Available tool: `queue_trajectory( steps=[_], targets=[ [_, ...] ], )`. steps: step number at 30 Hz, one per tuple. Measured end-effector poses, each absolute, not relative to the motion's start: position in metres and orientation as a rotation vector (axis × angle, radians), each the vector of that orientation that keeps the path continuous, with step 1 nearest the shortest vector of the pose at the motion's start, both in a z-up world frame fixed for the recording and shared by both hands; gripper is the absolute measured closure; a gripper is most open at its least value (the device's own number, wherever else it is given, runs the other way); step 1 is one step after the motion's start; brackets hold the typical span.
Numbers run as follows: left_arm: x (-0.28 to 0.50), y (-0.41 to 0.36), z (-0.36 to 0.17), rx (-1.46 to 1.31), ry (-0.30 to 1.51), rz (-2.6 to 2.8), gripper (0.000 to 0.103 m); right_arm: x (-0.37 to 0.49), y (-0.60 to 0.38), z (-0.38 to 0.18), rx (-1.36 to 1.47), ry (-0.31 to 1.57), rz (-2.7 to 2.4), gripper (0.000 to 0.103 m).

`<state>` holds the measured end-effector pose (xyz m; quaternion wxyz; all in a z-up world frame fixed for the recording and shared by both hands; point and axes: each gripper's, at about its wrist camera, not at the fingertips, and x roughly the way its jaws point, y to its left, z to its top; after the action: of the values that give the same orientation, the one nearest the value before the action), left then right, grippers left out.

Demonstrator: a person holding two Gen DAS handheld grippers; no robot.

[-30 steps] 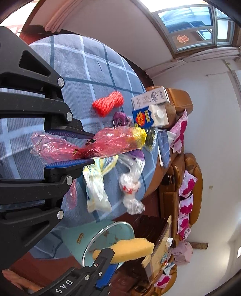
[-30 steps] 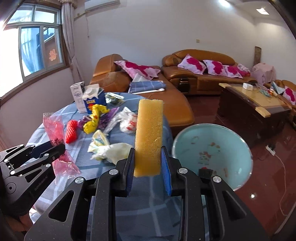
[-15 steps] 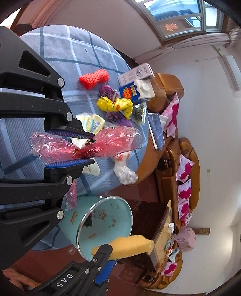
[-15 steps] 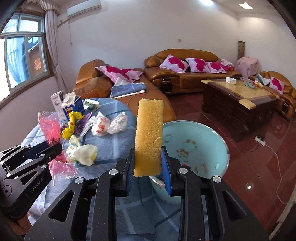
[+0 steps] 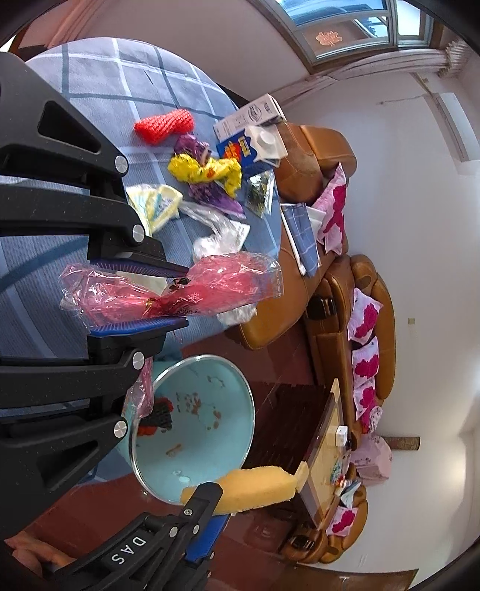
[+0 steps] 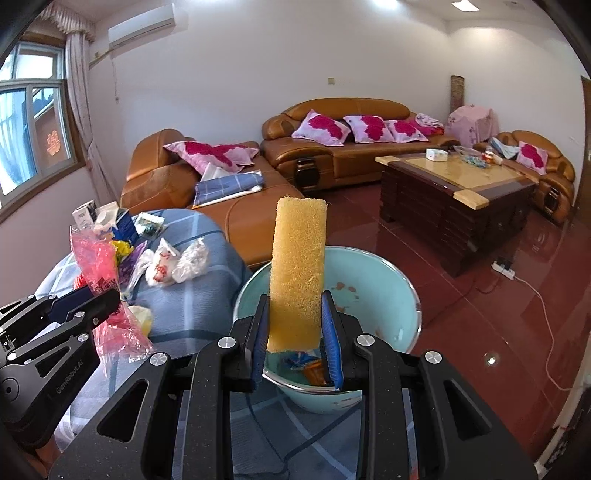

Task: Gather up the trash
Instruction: 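Carry the pink bag and yellow sponge over the light-blue bucket with both tools, then open both tools over the bucket to drop the bag and sponge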

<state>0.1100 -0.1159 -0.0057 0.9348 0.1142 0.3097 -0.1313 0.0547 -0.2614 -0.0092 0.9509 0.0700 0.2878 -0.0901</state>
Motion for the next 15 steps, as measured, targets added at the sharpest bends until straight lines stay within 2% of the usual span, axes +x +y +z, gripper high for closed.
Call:
queue_trajectory(
  steps=[15],
  targets=[
    [0.128,-0.15,-0.015,0.254,0.653,-0.314,0.081,0.06,-0.292,-0.017,0.155,0.6,-0.26,0.075]
  ],
)
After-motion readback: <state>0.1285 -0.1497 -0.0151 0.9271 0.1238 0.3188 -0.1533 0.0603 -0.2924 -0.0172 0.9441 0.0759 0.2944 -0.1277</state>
